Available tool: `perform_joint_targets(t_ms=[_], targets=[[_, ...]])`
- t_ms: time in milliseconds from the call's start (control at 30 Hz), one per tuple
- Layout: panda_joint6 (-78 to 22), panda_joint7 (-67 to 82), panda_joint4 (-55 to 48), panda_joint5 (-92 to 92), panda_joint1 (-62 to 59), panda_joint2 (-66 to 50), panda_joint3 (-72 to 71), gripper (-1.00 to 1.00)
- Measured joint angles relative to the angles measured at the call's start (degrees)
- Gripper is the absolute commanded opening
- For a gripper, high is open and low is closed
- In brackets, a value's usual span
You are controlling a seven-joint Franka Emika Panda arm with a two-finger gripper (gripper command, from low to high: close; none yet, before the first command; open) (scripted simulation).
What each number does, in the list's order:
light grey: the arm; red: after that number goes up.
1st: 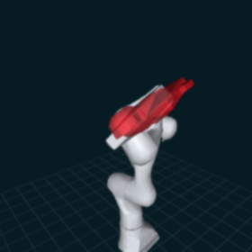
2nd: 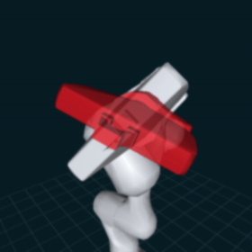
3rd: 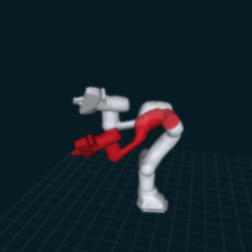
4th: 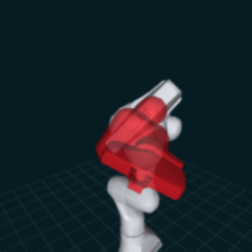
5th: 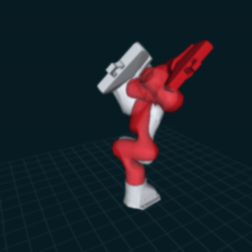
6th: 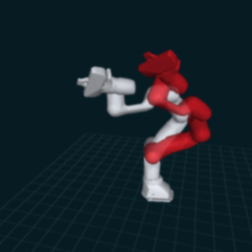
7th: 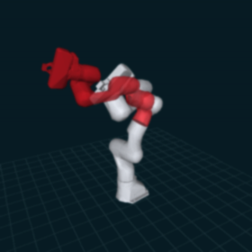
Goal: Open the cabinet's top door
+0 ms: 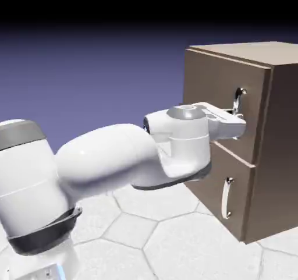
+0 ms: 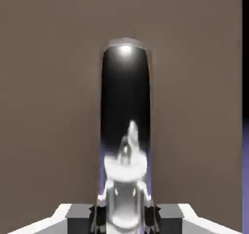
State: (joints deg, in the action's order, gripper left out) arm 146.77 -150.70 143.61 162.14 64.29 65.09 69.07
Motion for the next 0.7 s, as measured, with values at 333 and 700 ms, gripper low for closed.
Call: perform_joint_targets(t_ms=[333, 700], targets=[[-2.62, -15.31, 7.10, -2.19, -15.00, -11.93, -13.41, -1.00], [-11.19, -15.31, 20.22, -20.37, -33.18, -10.26, -36.25, -1.00]])
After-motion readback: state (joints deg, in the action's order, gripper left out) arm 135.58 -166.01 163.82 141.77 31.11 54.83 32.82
